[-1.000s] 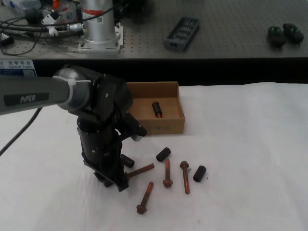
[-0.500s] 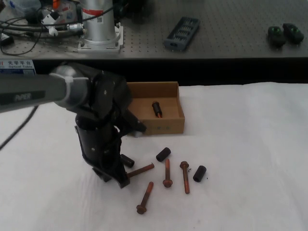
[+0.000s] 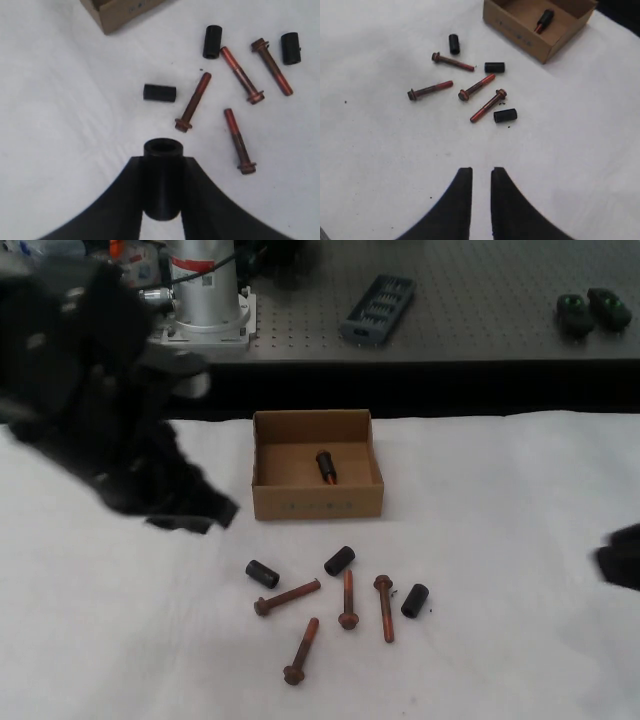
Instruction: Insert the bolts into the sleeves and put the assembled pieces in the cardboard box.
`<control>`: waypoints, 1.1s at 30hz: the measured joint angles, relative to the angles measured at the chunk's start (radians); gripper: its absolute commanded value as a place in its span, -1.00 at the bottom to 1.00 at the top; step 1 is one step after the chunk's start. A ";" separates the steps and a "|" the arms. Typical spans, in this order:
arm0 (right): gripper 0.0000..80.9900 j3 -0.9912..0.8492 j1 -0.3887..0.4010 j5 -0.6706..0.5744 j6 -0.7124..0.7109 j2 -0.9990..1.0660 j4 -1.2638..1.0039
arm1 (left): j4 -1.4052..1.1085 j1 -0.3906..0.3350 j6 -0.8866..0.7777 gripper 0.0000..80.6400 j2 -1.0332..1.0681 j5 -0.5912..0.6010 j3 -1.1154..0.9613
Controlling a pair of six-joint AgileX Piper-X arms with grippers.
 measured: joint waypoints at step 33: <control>-0.26 -0.831 0.277 0.222 -0.492 1.208 0.042 | -0.222 0.019 -0.219 -0.98 -0.967 0.123 0.654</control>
